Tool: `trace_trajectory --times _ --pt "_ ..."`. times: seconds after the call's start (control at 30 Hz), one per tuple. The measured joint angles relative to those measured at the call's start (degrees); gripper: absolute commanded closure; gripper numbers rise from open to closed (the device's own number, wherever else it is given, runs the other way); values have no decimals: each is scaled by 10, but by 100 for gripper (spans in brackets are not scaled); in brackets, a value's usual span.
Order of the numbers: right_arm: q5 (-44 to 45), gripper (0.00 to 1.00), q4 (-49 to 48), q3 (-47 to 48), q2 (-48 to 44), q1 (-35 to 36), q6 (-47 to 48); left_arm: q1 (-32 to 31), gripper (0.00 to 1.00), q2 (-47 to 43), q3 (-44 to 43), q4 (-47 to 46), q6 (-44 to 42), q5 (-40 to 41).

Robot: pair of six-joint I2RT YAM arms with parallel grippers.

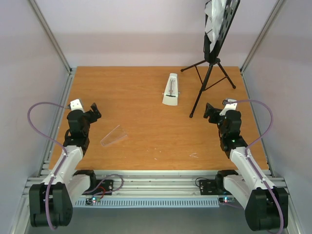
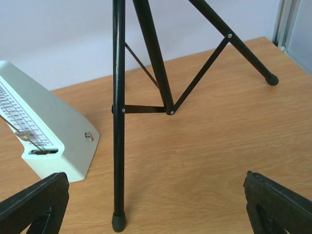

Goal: Pack up the instrument practice props
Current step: Move the metronome to the center of the board.

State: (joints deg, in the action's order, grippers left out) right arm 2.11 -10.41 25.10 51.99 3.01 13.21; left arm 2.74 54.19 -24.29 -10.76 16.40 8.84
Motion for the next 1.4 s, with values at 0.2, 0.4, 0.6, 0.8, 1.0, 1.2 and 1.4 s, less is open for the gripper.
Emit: trace_trajectory --times 0.2,0.4,0.6,0.8,1.0,1.2,1.4 --pt "0 2 4 0 -1 0 -3 0 1 1 0 0 2 6" --pt "-5 4 22 10 -11 0 -6 0 1 1 -3 8 13 5" --pt "9 4 90 86 12 67 -16 0 1 -30 -79 153 55 -16" --pt "85 3 193 245 118 208 0 0 1 -62 -188 305 104 -101" --pt "123 2 260 361 223 258 -10 0 1 -55 -335 440 108 -228" --pt "131 1 285 454 351 259 -35 0 1 -51 -430 542 35 -252" --pt "140 2 286 523 447 259 -52 0 1 -91 -361 554 0 -230"
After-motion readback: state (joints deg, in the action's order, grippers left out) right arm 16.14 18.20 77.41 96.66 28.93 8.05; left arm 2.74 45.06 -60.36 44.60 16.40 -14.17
